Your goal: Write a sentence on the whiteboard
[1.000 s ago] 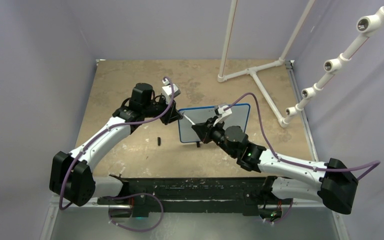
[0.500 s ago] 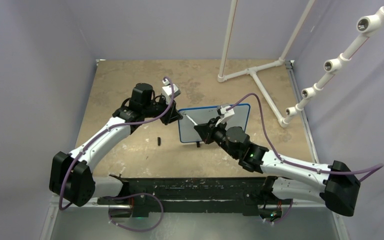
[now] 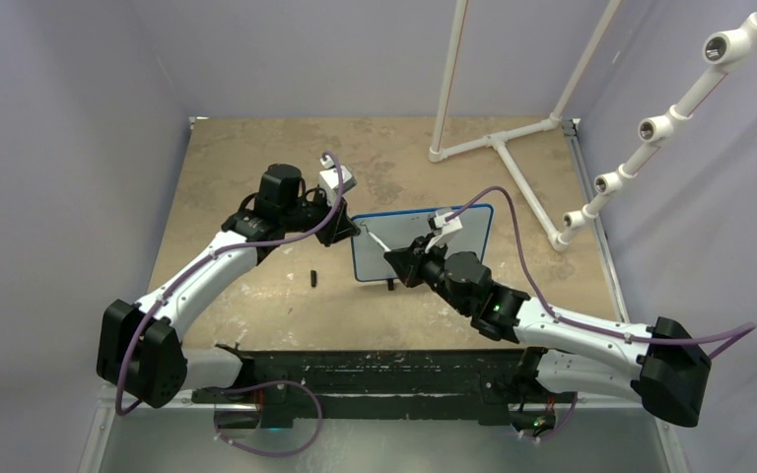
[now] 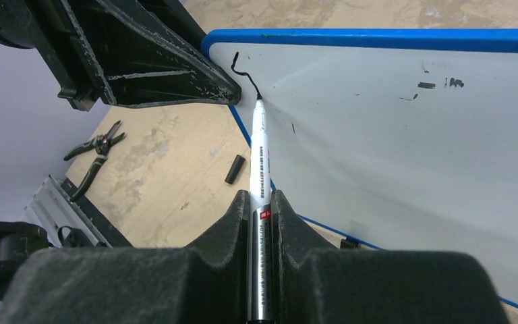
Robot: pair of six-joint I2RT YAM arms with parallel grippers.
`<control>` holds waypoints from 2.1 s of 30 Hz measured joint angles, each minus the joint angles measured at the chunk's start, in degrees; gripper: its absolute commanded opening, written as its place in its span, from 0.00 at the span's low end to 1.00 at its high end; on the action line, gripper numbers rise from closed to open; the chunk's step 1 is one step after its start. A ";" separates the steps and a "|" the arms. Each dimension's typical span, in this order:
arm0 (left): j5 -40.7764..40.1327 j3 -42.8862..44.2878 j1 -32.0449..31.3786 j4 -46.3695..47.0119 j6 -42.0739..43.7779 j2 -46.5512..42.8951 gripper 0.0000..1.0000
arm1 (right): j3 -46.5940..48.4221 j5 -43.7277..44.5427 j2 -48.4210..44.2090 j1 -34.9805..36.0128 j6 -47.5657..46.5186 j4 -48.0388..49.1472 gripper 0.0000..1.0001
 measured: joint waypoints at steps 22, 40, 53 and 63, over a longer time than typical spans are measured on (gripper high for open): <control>-0.28 0.00 -0.20 -0.66 0.07 -0.42 0.00 | -0.02 -1.79 2.69 0.81 -0.87 2.34 0.00; -0.50 0.00 -0.31 -1.09 0.07 -0.70 0.00 | -2.16 0.15 -5.09 1.14 -2.34 3.80 0.00; -0.48 -0.02 -0.31 -1.09 0.07 -0.70 0.00 | -2.14 0.17 -0.96 1.14 -2.58 4.94 0.00; -0.50 0.00 -0.31 -1.07 0.11 -0.70 0.00 | -2.05 2.01 -0.17 1.51 -2.10 4.28 0.00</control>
